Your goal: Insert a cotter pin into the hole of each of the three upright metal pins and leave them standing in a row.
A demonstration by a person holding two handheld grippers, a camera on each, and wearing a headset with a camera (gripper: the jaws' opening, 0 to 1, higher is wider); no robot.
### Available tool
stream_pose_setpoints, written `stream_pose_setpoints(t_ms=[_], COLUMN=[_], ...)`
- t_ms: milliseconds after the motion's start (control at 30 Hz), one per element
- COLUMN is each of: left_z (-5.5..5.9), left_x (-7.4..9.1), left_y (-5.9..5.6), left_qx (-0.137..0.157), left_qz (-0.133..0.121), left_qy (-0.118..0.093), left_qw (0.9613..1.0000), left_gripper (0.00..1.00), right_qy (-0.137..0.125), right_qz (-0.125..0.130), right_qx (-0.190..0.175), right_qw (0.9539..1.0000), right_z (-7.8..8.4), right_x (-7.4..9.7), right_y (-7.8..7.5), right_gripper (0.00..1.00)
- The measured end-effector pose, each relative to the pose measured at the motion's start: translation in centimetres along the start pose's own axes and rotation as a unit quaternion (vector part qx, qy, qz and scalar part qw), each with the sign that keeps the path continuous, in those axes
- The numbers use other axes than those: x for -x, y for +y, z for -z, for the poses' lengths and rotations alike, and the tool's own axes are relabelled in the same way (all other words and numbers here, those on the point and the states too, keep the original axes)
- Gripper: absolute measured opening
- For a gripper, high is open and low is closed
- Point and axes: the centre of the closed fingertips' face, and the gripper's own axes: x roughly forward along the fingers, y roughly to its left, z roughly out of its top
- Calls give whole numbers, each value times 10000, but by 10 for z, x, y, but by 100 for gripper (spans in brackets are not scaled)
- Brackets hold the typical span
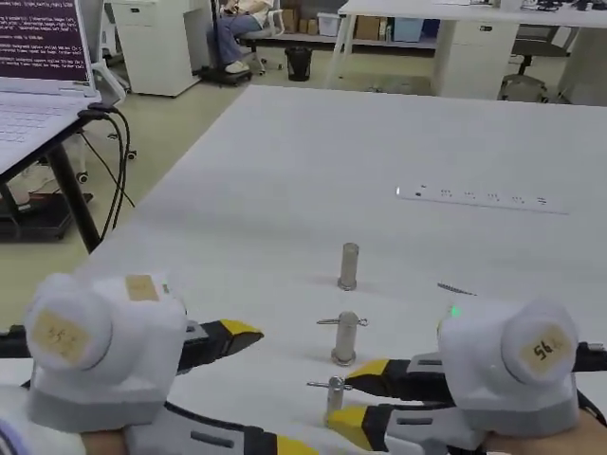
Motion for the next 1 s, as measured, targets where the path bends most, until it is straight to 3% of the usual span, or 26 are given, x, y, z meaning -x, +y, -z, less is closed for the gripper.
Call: stream_pose_setpoints(t_ms=[100,267,600,733,1000], left_z=[2,4,14,18,12], left_x=[5,12,15,14,17], left_y=[3,0,-7,-8,-4], left_qx=[89,193,397,407,502], left_qz=[-147,-198,-213,-243,-395], left_qy=[-39,-85,53,109,-77], left_qw=[9998,9996,9990,9988,9979], left_gripper=[98,99,99,99,99], right_qy=[-28,4,108,159,190], right_qz=[-17,-55,-35,-52,-81], right_qx=[-8,-5,9,24,391], right_qw=[10000,10000,9999,9999,9990], right_z=[-1,0,7,8,7], right_x=[-5,-11,-16,-15,-15], right_y=[1,3,0,0,3], right_gripper=[20,18,6,6,4])
